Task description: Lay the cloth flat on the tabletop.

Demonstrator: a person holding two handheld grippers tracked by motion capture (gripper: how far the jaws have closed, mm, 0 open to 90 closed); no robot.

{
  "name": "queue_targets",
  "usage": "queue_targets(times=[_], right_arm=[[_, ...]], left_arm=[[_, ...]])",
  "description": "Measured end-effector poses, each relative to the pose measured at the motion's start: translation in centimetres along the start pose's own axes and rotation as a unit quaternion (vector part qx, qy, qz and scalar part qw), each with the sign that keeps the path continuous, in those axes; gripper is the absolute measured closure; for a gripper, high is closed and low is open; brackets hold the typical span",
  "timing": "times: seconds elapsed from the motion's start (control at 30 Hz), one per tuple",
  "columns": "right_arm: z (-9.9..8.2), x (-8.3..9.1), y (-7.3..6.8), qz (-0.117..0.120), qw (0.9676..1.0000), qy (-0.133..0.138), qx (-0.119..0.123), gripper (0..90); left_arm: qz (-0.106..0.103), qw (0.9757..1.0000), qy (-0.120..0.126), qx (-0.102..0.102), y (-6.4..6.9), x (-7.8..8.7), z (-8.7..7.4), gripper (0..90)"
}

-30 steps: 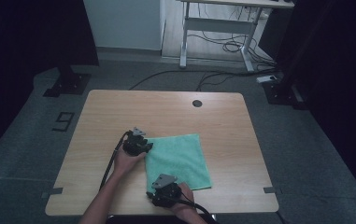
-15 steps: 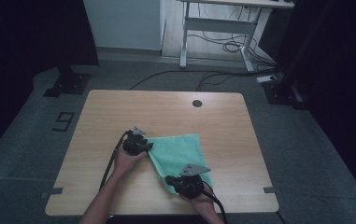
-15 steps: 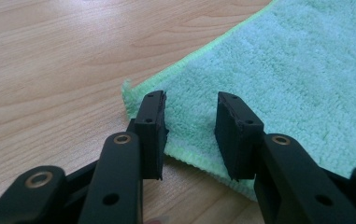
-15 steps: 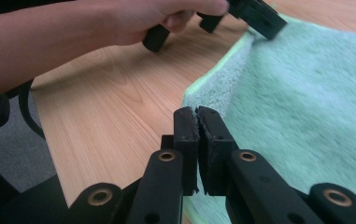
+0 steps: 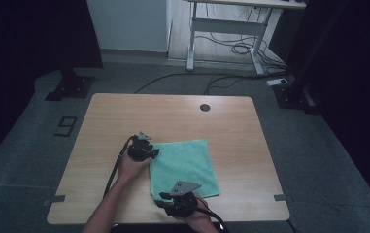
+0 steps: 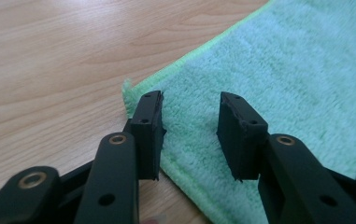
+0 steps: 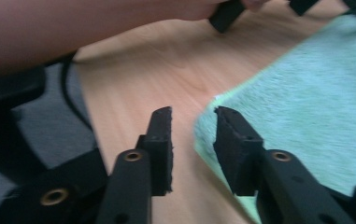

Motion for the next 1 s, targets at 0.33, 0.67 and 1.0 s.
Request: queue_targets(times=[0.33,0.67,1.0], right_arm=[[-0.3,0.4,6.3,-0.105,0.9942,-0.016,-0.015,52.2],[-2.5,1.2,7.7,-0.162,0.9851,-0.051,-0.027,49.4],[-2.2,2.7,7.5,-0.141,0.9887,-0.035,-0.036,50.6]], left_arm=[[0.003,0.9997,-0.015,-0.018,0.3,0.4,-0.2,62.3],[-0.003,0.9998,-0.009,-0.02,0.2,-0.9,0.6,62.3],[-0.006,0.9994,-0.015,-0.03,1.0,-1.5,1.2,61.9]])
Point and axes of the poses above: each handheld gripper's, and its own axes: x roughly backward along the jaws, z roughly out of its top, y roughly to its right, the point moved 4 cm from there along -x, roughly forward along the jaws, and after that the axes turned 5 degrees about -z, right-handed, at the moved point
